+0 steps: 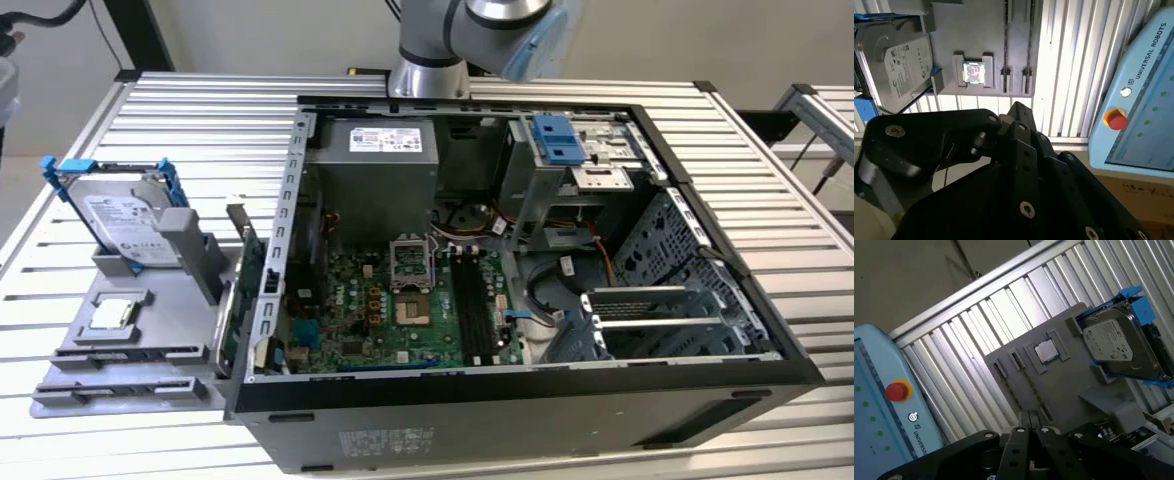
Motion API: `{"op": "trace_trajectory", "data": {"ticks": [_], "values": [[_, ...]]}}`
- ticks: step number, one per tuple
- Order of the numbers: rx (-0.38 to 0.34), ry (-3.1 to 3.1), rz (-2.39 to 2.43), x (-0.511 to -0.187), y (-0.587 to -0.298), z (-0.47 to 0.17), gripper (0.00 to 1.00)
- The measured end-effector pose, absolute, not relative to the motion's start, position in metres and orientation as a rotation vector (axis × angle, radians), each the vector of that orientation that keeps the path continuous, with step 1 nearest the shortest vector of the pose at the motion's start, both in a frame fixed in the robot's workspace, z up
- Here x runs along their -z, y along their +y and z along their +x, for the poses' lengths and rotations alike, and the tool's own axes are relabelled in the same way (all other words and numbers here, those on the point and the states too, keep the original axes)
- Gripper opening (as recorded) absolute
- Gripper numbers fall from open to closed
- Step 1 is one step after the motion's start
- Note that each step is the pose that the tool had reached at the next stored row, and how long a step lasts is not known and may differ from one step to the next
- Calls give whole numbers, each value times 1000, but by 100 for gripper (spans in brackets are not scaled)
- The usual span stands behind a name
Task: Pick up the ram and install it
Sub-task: 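Pick up the ram and move it above insertion slot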
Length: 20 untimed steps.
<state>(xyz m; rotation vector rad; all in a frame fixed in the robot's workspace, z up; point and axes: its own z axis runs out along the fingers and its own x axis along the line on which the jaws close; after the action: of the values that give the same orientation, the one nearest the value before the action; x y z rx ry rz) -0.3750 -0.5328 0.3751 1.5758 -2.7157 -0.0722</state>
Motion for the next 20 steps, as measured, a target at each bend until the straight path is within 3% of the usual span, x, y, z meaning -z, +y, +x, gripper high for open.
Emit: {"op": "trace_trajectory", "data": {"ticks": [20], "values": [[48,-2406,2046,-374,-533,-375,0]]}}
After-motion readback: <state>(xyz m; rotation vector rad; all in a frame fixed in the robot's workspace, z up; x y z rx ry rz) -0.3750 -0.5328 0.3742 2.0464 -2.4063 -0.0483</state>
